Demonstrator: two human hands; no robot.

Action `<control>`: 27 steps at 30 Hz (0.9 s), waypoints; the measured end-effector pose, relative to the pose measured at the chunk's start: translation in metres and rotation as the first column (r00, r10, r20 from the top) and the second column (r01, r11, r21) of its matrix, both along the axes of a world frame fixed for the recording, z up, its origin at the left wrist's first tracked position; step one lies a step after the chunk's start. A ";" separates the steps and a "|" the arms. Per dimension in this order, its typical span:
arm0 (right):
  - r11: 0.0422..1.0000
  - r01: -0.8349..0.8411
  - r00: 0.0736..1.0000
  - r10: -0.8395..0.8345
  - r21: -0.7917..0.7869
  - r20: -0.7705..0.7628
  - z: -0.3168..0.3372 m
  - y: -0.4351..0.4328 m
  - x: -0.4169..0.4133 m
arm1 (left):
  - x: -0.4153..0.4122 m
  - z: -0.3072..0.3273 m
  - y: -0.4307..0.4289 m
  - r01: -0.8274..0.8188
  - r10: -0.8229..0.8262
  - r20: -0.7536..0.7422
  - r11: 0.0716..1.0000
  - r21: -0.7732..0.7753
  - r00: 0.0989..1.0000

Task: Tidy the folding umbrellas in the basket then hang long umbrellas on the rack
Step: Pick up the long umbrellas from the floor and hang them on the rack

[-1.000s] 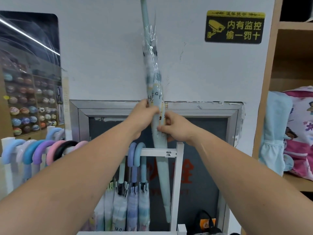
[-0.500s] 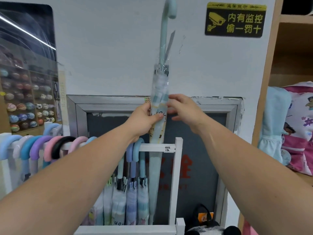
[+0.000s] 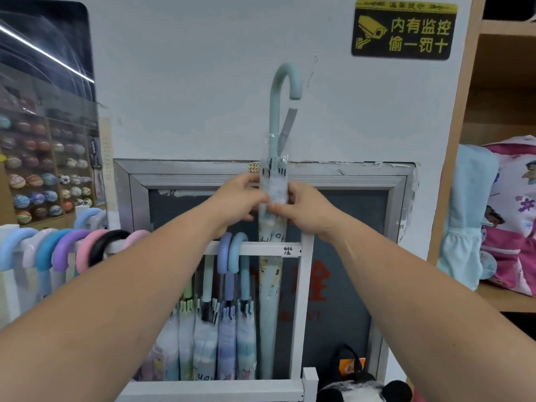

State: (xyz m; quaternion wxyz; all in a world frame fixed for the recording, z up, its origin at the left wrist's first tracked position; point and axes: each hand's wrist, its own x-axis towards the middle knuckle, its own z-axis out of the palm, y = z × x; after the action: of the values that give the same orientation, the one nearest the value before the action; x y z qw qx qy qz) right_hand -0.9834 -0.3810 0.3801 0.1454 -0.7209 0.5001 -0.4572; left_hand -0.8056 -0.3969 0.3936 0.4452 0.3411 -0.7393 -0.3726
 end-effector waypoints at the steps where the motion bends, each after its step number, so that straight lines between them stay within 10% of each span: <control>1: 1.000 -0.013 1.000 0.013 0.020 -0.006 -0.004 0.000 -0.001 | 0.000 0.003 -0.002 0.017 -0.016 -0.067 1.000 0.009 0.998; 11: 0.994 0.107 0.971 -0.096 0.037 -0.220 -0.011 0.016 -0.006 | -0.005 -0.002 -0.011 0.024 -0.028 -0.039 0.995 -0.096 0.999; 17: 0.998 0.031 0.974 -0.019 -0.048 0.226 0.033 0.043 -0.009 | -0.005 -0.022 -0.013 0.038 -0.032 0.136 0.998 -0.047 0.990; 27: 0.985 -0.143 0.970 0.121 0.093 0.211 0.056 0.041 -0.001 | 0.001 -0.020 -0.014 0.062 -0.049 0.336 0.998 -0.029 0.941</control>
State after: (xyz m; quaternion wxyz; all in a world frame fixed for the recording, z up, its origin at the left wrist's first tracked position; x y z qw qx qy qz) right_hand -0.9842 -0.3403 0.4366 0.2648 -0.6928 0.4574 -0.4905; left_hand -0.8048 -0.4107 0.3731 0.3091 0.3696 -0.8208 -0.3069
